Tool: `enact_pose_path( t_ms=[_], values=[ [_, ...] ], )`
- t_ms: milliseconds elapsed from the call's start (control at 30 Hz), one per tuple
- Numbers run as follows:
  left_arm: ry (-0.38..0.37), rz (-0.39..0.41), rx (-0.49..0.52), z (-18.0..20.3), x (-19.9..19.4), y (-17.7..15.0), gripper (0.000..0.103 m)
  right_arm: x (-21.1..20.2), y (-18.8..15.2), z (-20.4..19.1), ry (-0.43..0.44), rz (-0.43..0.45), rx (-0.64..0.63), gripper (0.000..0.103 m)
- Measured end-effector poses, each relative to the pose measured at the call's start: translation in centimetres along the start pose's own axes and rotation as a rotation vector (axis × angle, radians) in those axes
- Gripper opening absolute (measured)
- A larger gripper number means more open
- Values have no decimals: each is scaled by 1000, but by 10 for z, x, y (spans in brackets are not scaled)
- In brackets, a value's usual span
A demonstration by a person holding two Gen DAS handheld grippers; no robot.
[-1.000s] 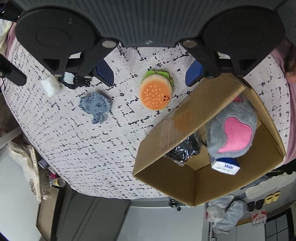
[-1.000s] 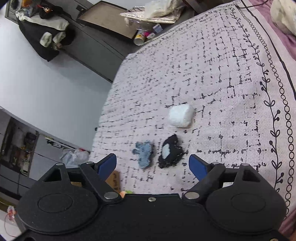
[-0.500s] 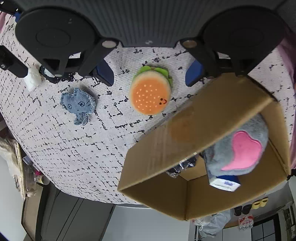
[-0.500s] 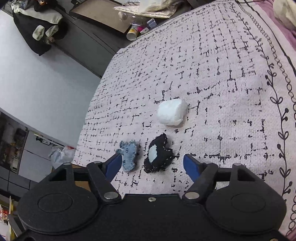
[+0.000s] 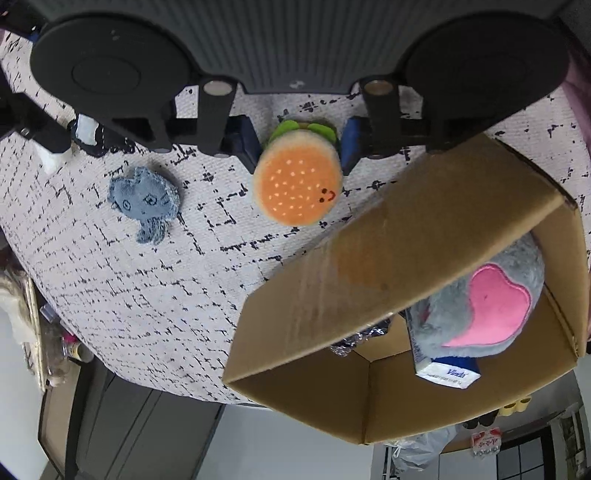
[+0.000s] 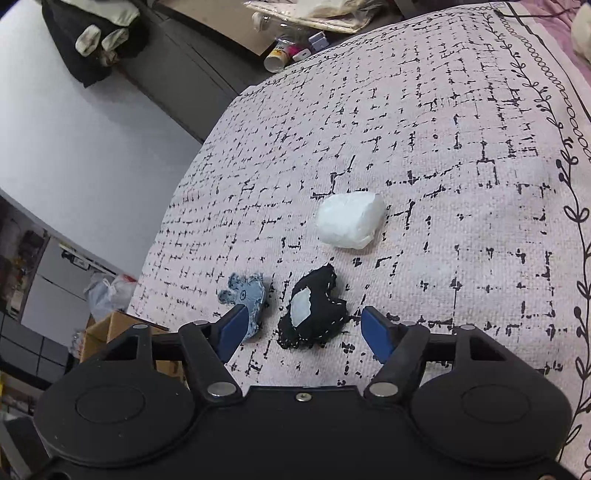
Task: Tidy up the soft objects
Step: 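Lift the burger with the left gripper while the right grasps the black bagged item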
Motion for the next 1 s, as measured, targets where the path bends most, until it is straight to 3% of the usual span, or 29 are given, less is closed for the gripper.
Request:
enact_pose_path(
  t_ms=[367, 467, 567, 700, 1000],
  values=[
    [-30, -1, 22, -1, -4, -1, 37, 13, 1, -5, -16, 11, -29, 55],
    [-39, -4, 31, -1, -5, -2, 37, 18, -1, -7, -12, -2, -45, 47],
    [-46, -10, 31, -2, -6, -2, 37, 22, -4, -9, -22, -36, -68, 26],
    [-53, -16, 31, -4, -10, -1, 37, 17, -5, -11, -20, -34, -79, 16],
    [-133, 6, 52, 4, -37, 6, 37, -16, 7, -27, 34, 38, -97, 13]
  ],
)
Point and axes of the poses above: each gripper's, at about its wrist camera, not at the fingertips, and x roughly the way its jaws point, z to its right, y to its top, the point moved 4 cm from there along x, roughly the way its jaws point, and after that the axes turned 1 degree about z, right-handed, at the moved point
